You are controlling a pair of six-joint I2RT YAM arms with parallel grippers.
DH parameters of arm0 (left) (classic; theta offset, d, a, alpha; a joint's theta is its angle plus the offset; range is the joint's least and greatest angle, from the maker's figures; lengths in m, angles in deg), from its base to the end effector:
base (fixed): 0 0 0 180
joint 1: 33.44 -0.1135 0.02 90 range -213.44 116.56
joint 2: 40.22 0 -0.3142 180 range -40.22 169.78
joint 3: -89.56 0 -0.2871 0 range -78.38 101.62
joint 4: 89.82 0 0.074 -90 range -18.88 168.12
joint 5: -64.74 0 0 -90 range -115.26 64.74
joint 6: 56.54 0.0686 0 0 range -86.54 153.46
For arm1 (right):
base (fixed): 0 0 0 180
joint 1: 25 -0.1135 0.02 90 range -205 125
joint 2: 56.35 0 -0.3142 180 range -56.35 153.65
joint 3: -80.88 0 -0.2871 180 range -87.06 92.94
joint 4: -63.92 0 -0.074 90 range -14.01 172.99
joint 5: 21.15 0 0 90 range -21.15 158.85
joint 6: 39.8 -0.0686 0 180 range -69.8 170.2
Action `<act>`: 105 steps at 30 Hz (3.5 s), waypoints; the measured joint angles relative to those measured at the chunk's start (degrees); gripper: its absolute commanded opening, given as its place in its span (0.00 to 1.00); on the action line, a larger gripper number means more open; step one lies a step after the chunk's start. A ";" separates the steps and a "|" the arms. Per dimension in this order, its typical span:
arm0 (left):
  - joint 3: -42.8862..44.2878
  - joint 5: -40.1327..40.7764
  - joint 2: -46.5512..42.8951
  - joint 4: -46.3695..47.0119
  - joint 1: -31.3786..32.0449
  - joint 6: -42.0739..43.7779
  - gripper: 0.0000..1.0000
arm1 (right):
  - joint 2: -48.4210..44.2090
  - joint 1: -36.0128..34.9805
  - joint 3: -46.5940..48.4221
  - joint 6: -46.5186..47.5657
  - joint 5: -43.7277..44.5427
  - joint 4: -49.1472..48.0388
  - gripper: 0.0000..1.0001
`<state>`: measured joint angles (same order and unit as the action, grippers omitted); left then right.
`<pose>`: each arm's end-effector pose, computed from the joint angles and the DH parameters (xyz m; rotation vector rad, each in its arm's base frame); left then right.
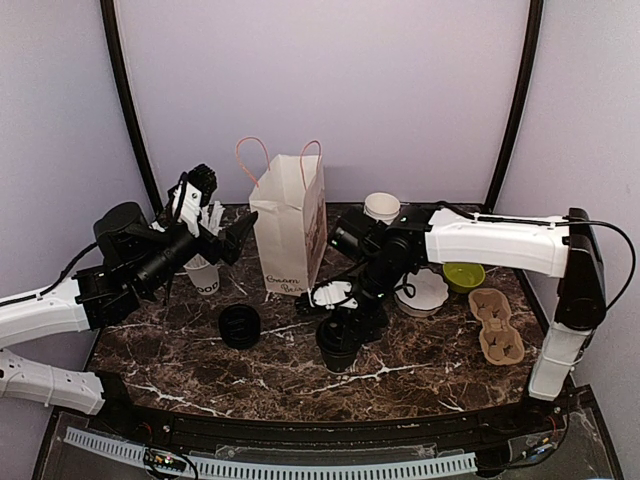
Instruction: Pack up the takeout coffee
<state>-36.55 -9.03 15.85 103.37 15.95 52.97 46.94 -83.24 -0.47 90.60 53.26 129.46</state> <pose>0.1895 -0.1916 0.3900 0.5796 1.2640 -0.2398 0.2085 0.3718 0.2643 -2.1729 1.7791 0.4557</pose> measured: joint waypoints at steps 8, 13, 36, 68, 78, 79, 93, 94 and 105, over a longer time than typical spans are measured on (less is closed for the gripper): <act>0.00 0.35 0.11 -0.02 0.00 0.42 0.99 | -0.02 0.22 0.57 -1.53 1.09 0.92 0.68; 0.00 0.57 0.09 0.00 0.00 0.66 0.99 | -1.70 3.67 0.85 -2.10 -0.07 2.78 0.68; 0.00 0.31 0.04 -0.04 -0.48 0.85 0.99 | -0.70 47.71 18.40 -9.94 4.63 3.61 0.68; 0.00 -0.92 -1.49 -0.07 -0.66 0.85 0.99 | 10.05 50.82 27.63 -18.32 -0.17 3.41 0.69; 0.00 -1.46 -0.66 -0.20 -0.66 0.85 0.99 | 9.49 35.98 30.16 -13.75 -1.51 -1.53 0.50; 0.00 -1.49 -0.66 -0.20 -0.66 0.85 0.99 | 11.08 35.28 31.45 -13.68 -1.49 -1.57 0.49; 0.00 -2.27 -0.70 -0.31 -0.66 0.83 0.99 | 22.88 33.05 38.58 -13.55 1.07 0.02 0.25; 0.00 -2.29 -0.70 -0.33 -0.66 0.83 0.99 | 22.88 33.00 38.66 -13.33 1.09 0.07 0.22; 0.00 -2.58 -0.70 -0.63 -0.66 0.83 0.99 | 22.88 32.98 38.80 -13.40 1.31 0.63 0.18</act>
<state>-36.55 -11.61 15.15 102.74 15.29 53.80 69.82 -50.25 38.32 77.20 54.57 130.09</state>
